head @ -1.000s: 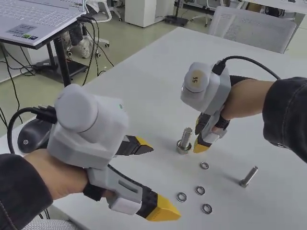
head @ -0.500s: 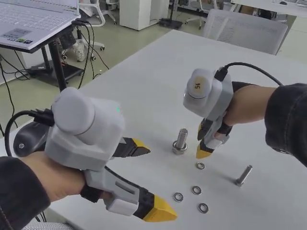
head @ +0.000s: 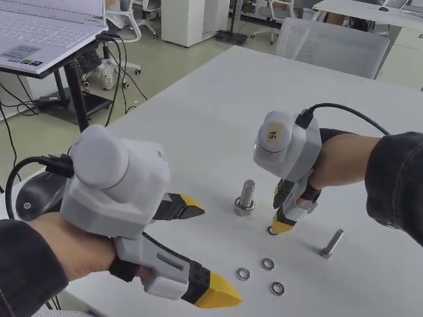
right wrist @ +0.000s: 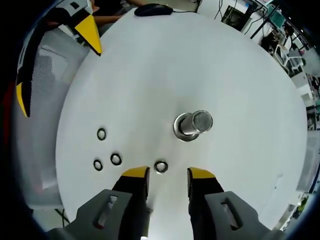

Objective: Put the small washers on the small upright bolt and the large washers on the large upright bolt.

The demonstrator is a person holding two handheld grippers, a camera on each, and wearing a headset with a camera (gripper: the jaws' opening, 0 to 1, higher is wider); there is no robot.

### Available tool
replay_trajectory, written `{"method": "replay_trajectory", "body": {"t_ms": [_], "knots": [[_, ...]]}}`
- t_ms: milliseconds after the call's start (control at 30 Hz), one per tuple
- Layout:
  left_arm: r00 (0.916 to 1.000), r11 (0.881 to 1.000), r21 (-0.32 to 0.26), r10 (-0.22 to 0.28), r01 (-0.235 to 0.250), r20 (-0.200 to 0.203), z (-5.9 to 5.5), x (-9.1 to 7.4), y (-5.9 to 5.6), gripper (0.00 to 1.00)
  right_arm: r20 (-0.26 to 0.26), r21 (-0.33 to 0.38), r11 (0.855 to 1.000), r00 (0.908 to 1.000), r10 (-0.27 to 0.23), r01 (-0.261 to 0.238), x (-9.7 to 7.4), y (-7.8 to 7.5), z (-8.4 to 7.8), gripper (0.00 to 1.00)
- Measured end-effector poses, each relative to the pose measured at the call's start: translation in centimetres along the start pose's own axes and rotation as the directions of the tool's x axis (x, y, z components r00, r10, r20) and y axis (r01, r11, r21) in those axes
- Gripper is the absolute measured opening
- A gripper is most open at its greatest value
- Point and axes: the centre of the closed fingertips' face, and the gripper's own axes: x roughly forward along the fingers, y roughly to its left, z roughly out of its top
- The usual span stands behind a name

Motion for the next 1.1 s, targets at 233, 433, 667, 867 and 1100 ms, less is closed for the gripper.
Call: {"method": "replay_trajectory", "body": {"t_ms": [233, 433, 667, 867, 1100], "knots": [[1.0000, 1.000, 0.001, 0.000, 0.000, -0.003, -0.1, 0.1, 0.0, 0.80, 0.003, -0.004, 1.000, 1.0000, 0.006, -0.006, 0.5, 0.5, -0.2, 0.29], [1.0000, 1.000, 0.001, 0.002, -0.002, -0.003, -0.1, 0.2, 0.1, 0.80, 0.008, -0.003, 1.000, 0.9999, 0.008, -0.008, 1.0, 0.7, -0.4, 0.27], [1.0000, 1.000, 0.000, 0.002, -0.002, -0.002, -0.1, 0.3, 0.1, 0.80, 0.005, -0.007, 1.000, 1.0000, 0.006, -0.006, 1.2, 0.7, -0.7, 0.24], [1.0000, 1.000, 0.001, 0.001, -0.001, -0.001, 0.0, 0.5, 0.0, 0.80, 0.006, -0.007, 1.000, 1.0000, 0.004, -0.004, 1.3, 0.8, -0.8, 0.22], [1.0000, 1.000, 0.000, 0.000, 0.000, 0.000, 0.1, 0.6, 0.0, 0.80, 0.011, -0.002, 1.000, 0.9999, 0.008, -0.008, 1.4, 0.8, -0.9, 0.21]]}}
